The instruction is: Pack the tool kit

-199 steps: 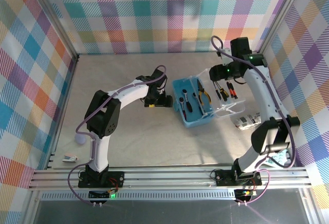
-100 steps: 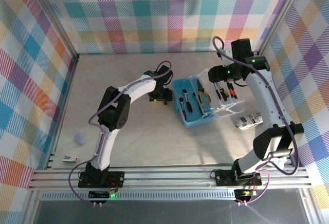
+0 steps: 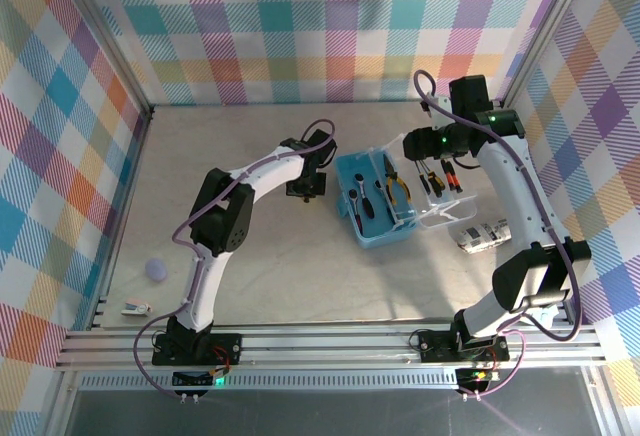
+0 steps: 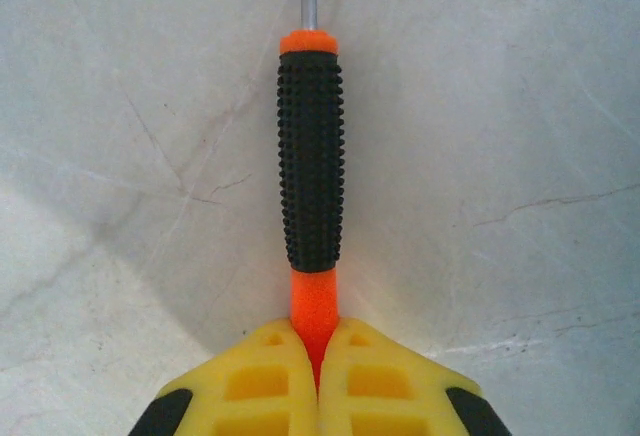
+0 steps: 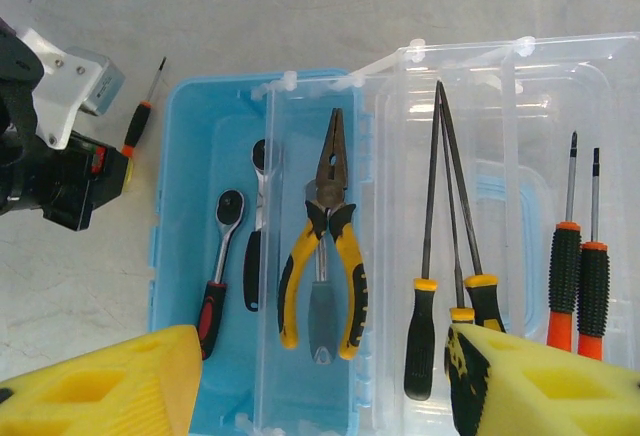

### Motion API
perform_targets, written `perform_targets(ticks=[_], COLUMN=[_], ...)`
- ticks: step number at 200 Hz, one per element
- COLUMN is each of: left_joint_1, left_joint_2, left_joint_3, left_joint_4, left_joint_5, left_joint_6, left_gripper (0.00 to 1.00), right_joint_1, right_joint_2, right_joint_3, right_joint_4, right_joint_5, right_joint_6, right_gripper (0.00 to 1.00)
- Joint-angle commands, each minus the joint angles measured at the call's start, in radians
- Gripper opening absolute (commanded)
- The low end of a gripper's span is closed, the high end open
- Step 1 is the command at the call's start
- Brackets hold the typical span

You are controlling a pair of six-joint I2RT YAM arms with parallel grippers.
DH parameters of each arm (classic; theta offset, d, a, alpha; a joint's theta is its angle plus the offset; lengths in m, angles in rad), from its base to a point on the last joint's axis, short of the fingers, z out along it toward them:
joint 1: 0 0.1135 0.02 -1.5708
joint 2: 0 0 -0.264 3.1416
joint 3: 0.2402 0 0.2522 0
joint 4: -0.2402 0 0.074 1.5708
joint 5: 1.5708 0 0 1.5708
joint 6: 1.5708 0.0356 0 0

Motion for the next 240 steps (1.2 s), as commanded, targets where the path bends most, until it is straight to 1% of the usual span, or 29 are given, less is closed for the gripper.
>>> perform_targets(ticks=[1,13,23,32,46,68,92,114,134,149,168,187,207,240], left_joint_1=[0.011,0.012,0.012,0.012,0.013,0.017,0.017,0.016,0.012,0.006,-0.001,-0.012,-0.019,-0.024], left_joint_2=[0.017,-0.005,-0.027,-0.055,-0.117,-0.244,-0.371,-0.478,-0.547,-0.574,-0.593,-0.609,-0.614,-0.608], left_joint_3=[-0.089,-0.103,-0.106,-0.108,-0.115,-0.134,-0.142,-0.183,-0.223,-0.245,-0.271,-0.287,-0.291,-0.285], left_joint_4=[-0.059,-0.057,-0.060,-0.062,-0.053,0.000,0.074,0.220,0.333,0.390,0.443,0.476,0.490,0.498], left_joint_5=[-0.050,-0.052,-0.041,-0.026,0.023,0.172,0.389,0.609,0.736,0.784,0.825,0.840,0.840,0.845], left_joint_6=[0.021,0.027,0.036,0.040,0.042,0.035,0.023,-0.029,-0.085,-0.116,-0.144,-0.160,-0.167,-0.170], left_gripper=[0.00,0.00,0.00,0.00,0.00,0.00,0.00,0.00,0.00,0.00,0.00,0.00,0.00,0.00], right_joint_1=[0.009,0.009,0.009,0.009,0.009,0.009,0.009,0.018,0.037,0.054,0.077,0.094,0.117,0.161], right_joint_2=[-0.036,-0.045,-0.052,-0.058,-0.070,-0.096,-0.110,-0.123,-0.123,-0.104,-0.057,-0.018,0.020,0.075], right_joint_3=[-0.002,-0.004,-0.006,-0.009,-0.019,-0.055,-0.089,-0.138,-0.178,-0.174,-0.129,-0.099,-0.076,-0.046], right_joint_4=[-0.018,-0.018,-0.017,-0.014,0.002,0.053,0.116,0.228,0.342,0.386,0.394,0.419,0.440,0.454], right_joint_5=[-0.039,-0.055,-0.080,-0.113,-0.163,-0.247,-0.339,-0.427,-0.459,-0.468,-0.464,-0.462,-0.463,-0.469], right_joint_6=[0.017,0.020,0.023,0.029,0.045,0.087,0.166,0.271,0.367,0.401,0.421,0.453,0.474,0.495], right_gripper=[0.65,0.66,0.68,0.78,1.00,0.99,0.99,0.99,0.99,0.99,1.00,0.96,0.88,0.82])
